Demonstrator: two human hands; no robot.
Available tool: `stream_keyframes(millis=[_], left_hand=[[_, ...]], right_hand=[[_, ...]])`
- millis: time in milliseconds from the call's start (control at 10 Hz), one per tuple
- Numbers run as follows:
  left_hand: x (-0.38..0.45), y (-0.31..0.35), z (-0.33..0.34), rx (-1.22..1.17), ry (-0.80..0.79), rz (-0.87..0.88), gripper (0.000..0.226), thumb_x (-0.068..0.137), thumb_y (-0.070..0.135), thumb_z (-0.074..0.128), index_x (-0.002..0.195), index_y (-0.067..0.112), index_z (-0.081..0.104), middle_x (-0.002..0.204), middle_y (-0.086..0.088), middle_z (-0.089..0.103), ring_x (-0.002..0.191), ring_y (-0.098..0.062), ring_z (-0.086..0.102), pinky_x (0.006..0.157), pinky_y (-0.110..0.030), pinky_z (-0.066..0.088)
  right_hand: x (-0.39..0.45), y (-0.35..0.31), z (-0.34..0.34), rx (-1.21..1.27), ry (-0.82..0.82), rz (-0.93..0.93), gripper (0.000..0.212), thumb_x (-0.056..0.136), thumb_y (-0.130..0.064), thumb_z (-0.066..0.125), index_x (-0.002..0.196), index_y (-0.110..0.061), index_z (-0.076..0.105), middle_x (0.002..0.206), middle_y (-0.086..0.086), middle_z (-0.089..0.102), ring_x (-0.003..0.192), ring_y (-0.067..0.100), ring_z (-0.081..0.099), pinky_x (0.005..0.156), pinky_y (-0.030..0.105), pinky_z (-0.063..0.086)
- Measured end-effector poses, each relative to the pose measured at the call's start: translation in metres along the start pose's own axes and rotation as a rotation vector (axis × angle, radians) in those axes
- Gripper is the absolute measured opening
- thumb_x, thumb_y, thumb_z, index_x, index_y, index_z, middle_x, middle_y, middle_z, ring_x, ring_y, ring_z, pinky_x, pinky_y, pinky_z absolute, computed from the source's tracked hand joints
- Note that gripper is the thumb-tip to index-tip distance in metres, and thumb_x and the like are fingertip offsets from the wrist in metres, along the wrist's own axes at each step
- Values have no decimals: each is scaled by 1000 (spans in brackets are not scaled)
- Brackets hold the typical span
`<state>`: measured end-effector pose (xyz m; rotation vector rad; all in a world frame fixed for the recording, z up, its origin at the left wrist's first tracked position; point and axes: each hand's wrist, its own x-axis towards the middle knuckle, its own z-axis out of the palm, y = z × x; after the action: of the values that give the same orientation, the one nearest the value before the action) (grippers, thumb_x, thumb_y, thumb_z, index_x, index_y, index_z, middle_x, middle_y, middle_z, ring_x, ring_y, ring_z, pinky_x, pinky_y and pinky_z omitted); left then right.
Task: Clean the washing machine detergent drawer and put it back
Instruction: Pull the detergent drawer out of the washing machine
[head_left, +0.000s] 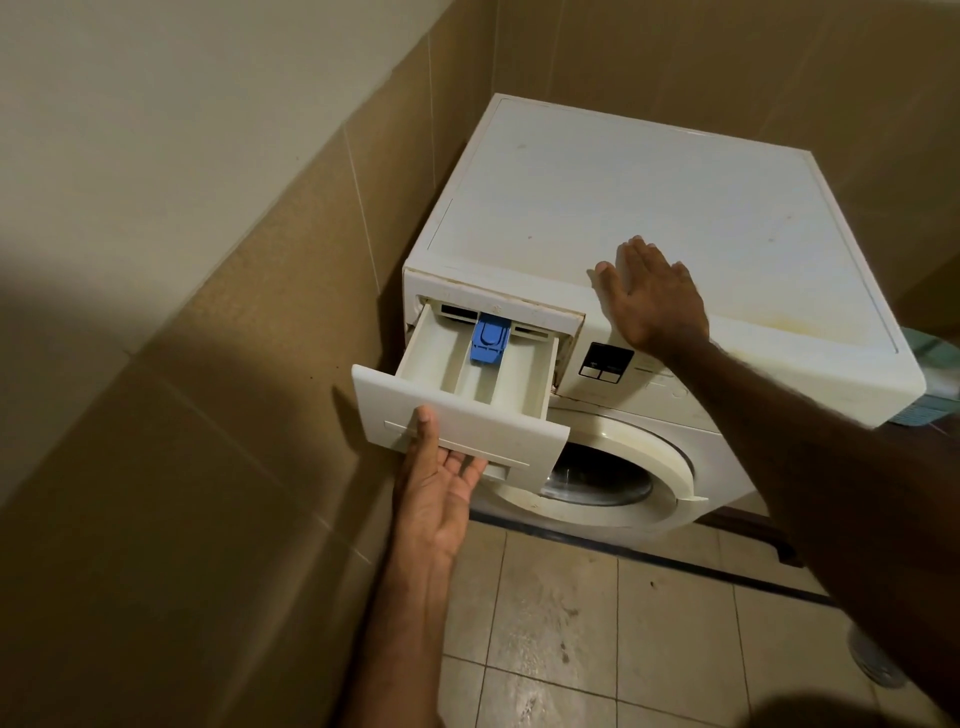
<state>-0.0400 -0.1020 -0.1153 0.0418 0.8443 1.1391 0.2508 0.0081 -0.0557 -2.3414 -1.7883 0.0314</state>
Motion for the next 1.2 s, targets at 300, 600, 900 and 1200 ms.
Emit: stream_keyframes(millis=[300,600,900,1200], left_hand=[[-3,5,-4,-28,-68,-29,54,93,31,63,144,20,50,133,-15,68,126,-33,63,114,-57,41],[-9,10,7,24,-22,-36,70,84,41,69,148,20,48,133,-13,68,123,-33,65,99,-54,53],[-3,13,16,63,22,-29,74,83,50,68,148,25,42,133,-16,65,120,-33,66,88,-52,59],[3,12,16,127,9,-26,76,84,55,65,149,28,37,136,-22,58,121,-37,64,82,-48,61]], right_hand=[[-5,-1,-16,69,-77,-73,79,101,-72,8,129,-10,48,134,20,50,124,38,48,101,58,44],[-62,-90,-53,804,-344,267,64,106,-53,48,88,2,75,75,20,75,43,22,58,41,24,43],[-65,-146,-6,763,-738,570,71,109,-62,23,114,-2,60,74,9,56,54,16,50,46,19,42],[-59,-160,3,649,-729,532,57,114,-44,28,158,-8,32,79,11,52,65,17,53,63,27,49]])
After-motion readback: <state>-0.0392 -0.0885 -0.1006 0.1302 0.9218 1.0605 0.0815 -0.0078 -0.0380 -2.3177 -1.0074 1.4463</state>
